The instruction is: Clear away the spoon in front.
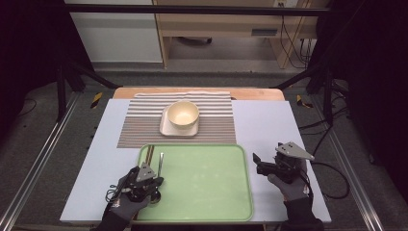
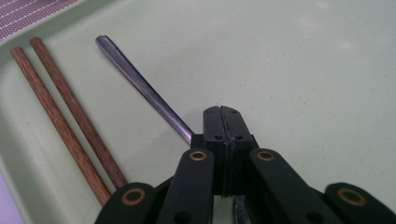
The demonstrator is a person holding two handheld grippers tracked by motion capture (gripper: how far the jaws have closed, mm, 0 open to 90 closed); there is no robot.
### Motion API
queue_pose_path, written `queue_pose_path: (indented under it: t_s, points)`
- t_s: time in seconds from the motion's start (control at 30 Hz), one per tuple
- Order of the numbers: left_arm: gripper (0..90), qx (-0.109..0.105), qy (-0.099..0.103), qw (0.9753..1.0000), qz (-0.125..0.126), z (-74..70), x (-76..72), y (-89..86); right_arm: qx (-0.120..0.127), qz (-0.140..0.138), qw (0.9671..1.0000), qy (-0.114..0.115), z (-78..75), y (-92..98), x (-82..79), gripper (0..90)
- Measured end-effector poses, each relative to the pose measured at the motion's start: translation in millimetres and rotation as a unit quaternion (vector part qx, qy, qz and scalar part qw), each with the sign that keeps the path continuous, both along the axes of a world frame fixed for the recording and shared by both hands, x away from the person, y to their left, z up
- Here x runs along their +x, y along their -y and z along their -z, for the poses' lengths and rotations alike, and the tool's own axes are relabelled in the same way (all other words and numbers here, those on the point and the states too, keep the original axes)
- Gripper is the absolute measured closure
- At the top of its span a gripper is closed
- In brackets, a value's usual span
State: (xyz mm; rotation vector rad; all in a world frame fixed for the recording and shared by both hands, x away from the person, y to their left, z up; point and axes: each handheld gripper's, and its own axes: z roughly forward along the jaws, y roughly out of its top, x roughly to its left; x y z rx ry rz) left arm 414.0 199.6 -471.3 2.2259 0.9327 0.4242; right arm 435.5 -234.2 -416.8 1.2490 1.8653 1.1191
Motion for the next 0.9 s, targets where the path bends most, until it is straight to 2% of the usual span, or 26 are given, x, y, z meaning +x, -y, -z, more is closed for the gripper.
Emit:
queue_pose_path:
  t_s: [0.2, 0.4, 0.53, 0.67, 0.9]
  points:
    - [89.1, -0.005, 0.004, 1.0000, 0.001, -1.1, -0.6, -0.3, 0.000, 0.000, 1.0000, 0.000, 0.2, 0.0, 0.1, 4.3]
    - [84.4, -0.031, 0.026, 0.9991, -0.011, -10.8, 2.5, -3.1, 0.004, 0.001, 1.0000, -0.001, 0.6, 0.5, 0.5, 4.3]
    - [77.0, -0.050, 0.040, 0.9977, -0.023, -19.2, 7.2, -5.8, 0.006, 0.004, 1.0000, 0.000, 0.1, 1.6, 0.3, 3.9]
    - [65.6, -0.072, 0.050, 0.9955, -0.035, -29.3, 13.6, -8.9, 0.010, 0.007, 0.9999, 0.000, -0.3, 3.3, 0.4, 3.3]
    - [51.3, -0.091, 0.075, 0.9919, -0.046, -48.8, 27.0, -13.7, 0.013, 0.004, 0.9999, 0.002, -0.5, 4.6, 0.2, 2.2]
